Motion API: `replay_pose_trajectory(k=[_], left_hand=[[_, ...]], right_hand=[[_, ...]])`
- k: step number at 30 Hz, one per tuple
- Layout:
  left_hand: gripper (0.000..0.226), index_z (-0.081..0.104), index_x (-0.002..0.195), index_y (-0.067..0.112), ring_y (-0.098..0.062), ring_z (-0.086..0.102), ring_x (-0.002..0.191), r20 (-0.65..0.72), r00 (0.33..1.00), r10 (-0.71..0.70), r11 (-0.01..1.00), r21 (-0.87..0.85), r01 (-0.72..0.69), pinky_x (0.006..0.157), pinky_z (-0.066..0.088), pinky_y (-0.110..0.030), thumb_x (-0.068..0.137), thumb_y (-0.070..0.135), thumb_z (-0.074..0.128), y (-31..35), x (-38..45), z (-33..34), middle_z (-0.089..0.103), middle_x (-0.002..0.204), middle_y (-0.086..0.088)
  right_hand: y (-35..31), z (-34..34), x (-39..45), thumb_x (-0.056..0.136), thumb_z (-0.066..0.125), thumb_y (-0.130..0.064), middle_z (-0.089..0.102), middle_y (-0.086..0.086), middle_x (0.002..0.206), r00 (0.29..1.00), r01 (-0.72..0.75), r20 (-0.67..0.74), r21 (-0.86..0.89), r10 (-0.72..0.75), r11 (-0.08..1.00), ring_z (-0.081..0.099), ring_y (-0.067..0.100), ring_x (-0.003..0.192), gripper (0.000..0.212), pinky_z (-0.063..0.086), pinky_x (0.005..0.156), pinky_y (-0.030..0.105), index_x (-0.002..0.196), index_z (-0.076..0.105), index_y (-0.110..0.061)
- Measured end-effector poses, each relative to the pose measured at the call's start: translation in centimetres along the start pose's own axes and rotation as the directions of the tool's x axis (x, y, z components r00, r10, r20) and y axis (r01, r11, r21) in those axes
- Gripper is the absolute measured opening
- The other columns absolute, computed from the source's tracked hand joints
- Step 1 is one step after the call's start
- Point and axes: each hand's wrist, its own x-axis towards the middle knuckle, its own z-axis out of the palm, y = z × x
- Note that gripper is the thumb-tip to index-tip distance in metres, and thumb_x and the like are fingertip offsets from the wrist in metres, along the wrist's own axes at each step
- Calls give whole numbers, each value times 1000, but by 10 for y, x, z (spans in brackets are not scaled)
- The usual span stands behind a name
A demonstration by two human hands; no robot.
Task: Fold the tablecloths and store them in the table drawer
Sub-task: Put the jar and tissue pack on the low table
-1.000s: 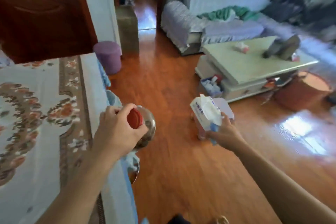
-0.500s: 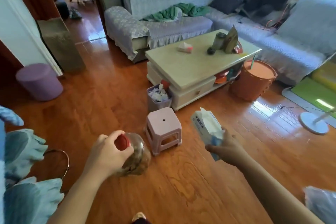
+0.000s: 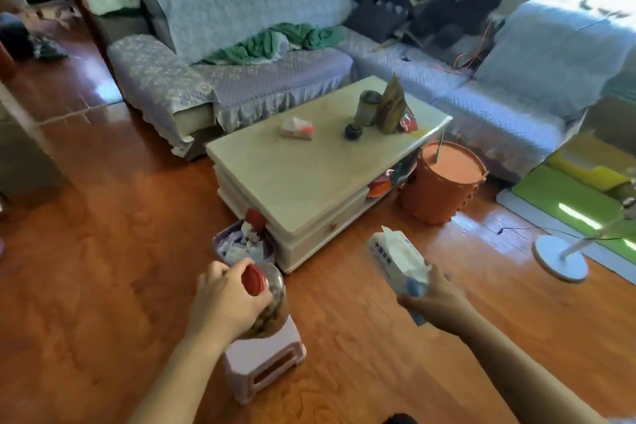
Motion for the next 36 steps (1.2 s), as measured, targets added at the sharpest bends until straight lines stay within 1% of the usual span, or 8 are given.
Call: replay_pose_trajectory(k=[2, 5, 10, 13, 16, 21, 31, 36], left_hand=[[71, 44, 144, 38, -26, 42, 124, 15, 999, 39, 999, -6, -39, 102, 43, -37, 80, 60, 66, 38, 45, 5, 43, 131, -2], [72, 43, 145, 38, -25, 41, 126, 10, 997, 73, 997, -13, -73, 102, 46, -37, 80, 60, 67, 88, 112, 26, 43, 132, -2], [67, 49, 141, 38, -23, 44, 121, -19, 999, -25, 999, -44, 25, 95, 42, -33, 81, 57, 72, 168, 226, 84, 45, 126, 0], [67, 52, 139, 37, -26, 49, 122, -59, 991, -124, 990, -75, 119, 96, 45, -37, 79, 57, 73, 216, 292, 108, 48, 124, 0], [66, 53, 136, 38, -29, 52, 118, -89, 975, -203, 977, -89, 195, 93, 50, -41, 76, 59, 72, 251, 346, 116, 48, 120, -1], [65, 50, 138, 39, -28, 48, 119, -82, 958, -276, 960, -77, 270, 93, 48, -42, 79, 57, 71, 285, 446, 129, 46, 123, -1], [67, 52, 133, 41, -24, 45, 116, -90, 979, -182, 981, 46, 186, 88, 52, -38, 71, 52, 77, 294, 691, 198, 42, 118, 5], [66, 51, 130, 43, -21, 44, 115, -61, 981, -186, 981, 39, 188, 87, 52, -37, 70, 52, 78, 303, 761, 214, 37, 115, 10]], right_hand=[[15, -24, 42, 75, 79, -50, 47, 8, 125, 999, -43, -25, 35, 43, 998, 52, 20, 99, 92, 50, 63, 26, 148, 33, -17], [30, -52, 121, 75, 79, -51, 50, 6, 114, 994, -105, -26, 59, 107, 993, 57, 19, 92, 83, 58, 67, 34, 139, 41, -13], [26, -90, 290, 76, 77, -51, 49, 2, 117, 996, -78, 53, 70, 75, 994, 57, 16, 90, 88, 49, 57, 21, 144, 31, -21], [25, -105, 402, 54, 68, -69, 49, 6, 127, 985, -93, 151, 20, 89, 995, 58, 24, 102, 107, 57, 82, 40, 144, 24, -33], [1, -129, 485, 69, 69, -59, 40, 14, 137, 972, -80, 209, -137, 108, 987, 45, 33, 122, 105, 45, 101, 43, 155, 15, -29], [-55, -149, 623, 77, 69, -50, 36, 20, 140, 977, -85, 177, -167, 115, 982, 37, 41, 129, 104, 35, 108, 43, 158, 8, -25], [-126, -94, 922, 87, 63, -48, 36, 28, 139, 989, -136, -62, -48, 132, 990, 34, 46, 130, 94, 29, 111, 48, 156, 10, -14], [-131, -67, 989, 93, 56, -46, 23, 24, 151, 972, -229, -80, -91, 222, 969, 25, 43, 136, 85, 25, 113, 54, 156, 8, -17]])
